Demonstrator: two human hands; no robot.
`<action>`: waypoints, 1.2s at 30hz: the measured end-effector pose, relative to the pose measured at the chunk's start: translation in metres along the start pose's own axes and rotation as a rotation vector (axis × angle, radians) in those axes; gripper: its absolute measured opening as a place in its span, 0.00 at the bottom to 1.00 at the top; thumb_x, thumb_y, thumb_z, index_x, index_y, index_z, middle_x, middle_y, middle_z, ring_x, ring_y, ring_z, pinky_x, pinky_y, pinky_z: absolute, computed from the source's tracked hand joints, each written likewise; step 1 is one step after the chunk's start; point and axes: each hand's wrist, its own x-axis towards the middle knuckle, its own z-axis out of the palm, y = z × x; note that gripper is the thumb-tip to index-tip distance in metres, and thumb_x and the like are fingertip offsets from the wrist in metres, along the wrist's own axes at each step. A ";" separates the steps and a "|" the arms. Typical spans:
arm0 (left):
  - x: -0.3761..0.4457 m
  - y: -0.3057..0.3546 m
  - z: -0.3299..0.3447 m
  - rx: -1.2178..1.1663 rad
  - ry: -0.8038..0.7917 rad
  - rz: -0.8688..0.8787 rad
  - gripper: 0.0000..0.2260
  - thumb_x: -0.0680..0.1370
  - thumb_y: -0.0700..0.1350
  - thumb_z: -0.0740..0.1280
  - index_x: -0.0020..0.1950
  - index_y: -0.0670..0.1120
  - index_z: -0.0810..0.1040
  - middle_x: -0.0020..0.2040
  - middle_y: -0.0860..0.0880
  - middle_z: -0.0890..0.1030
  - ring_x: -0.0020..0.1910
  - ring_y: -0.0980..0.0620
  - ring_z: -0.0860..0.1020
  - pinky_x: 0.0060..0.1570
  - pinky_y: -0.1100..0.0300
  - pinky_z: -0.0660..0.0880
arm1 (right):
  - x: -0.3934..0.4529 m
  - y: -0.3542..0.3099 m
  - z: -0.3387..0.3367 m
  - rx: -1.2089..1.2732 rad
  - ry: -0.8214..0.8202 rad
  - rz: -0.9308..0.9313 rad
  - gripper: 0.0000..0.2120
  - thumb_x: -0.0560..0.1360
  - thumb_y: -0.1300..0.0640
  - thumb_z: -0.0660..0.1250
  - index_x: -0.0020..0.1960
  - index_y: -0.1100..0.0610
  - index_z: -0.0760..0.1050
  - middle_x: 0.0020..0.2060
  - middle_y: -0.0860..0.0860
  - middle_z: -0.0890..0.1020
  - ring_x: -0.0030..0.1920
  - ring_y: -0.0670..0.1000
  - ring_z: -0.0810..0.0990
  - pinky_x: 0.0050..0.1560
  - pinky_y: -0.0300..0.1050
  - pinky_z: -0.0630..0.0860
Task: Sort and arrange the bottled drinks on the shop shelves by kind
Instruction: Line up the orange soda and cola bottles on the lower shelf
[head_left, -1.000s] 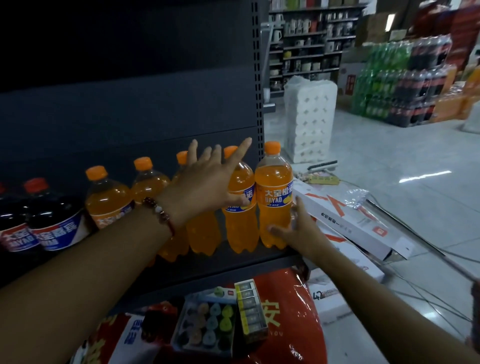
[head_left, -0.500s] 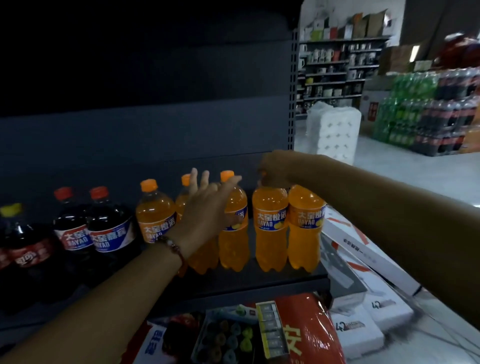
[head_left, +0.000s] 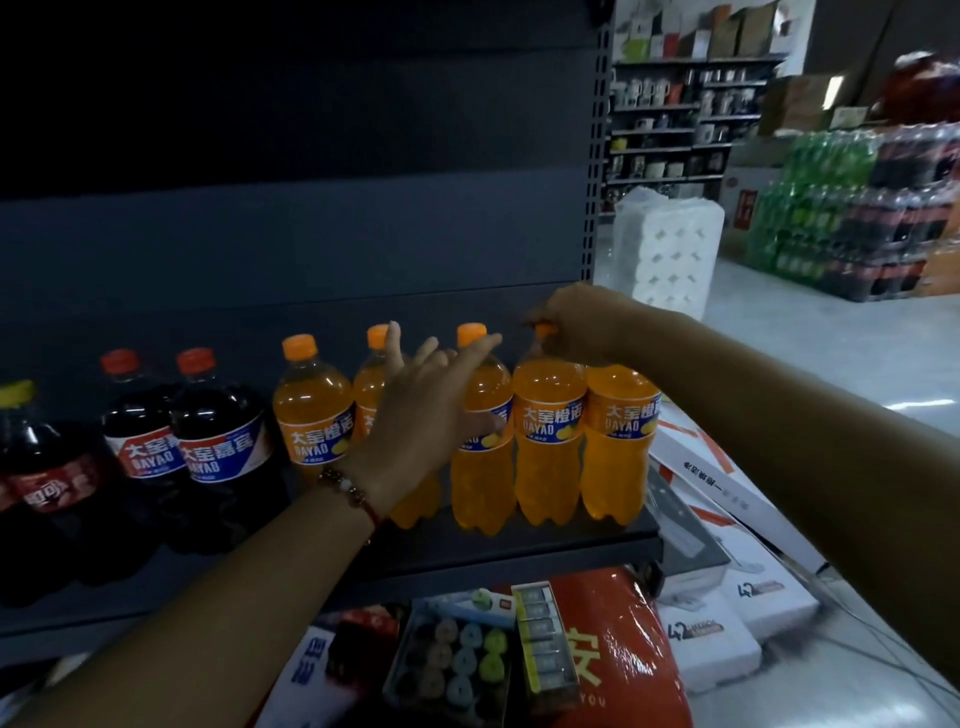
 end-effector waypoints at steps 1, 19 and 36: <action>-0.001 0.000 0.002 0.006 -0.004 0.000 0.41 0.70 0.66 0.69 0.77 0.61 0.53 0.71 0.46 0.73 0.77 0.42 0.59 0.73 0.40 0.35 | 0.000 -0.001 0.001 -0.004 0.011 0.004 0.22 0.80 0.53 0.61 0.73 0.51 0.65 0.67 0.55 0.74 0.66 0.56 0.72 0.63 0.50 0.70; -0.135 -0.080 0.019 -0.581 0.219 -0.634 0.46 0.72 0.51 0.75 0.78 0.61 0.46 0.77 0.51 0.60 0.74 0.52 0.62 0.70 0.47 0.66 | 0.061 -0.123 -0.006 0.327 -0.021 -0.171 0.31 0.78 0.48 0.64 0.77 0.52 0.56 0.76 0.54 0.61 0.75 0.55 0.60 0.69 0.51 0.62; -0.154 -0.091 0.076 -0.722 0.148 -0.713 0.34 0.76 0.60 0.68 0.78 0.56 0.55 0.68 0.50 0.72 0.65 0.47 0.73 0.60 0.46 0.75 | 0.065 -0.124 -0.013 0.090 -0.113 -0.147 0.14 0.75 0.47 0.68 0.55 0.56 0.76 0.42 0.49 0.78 0.50 0.52 0.78 0.51 0.48 0.74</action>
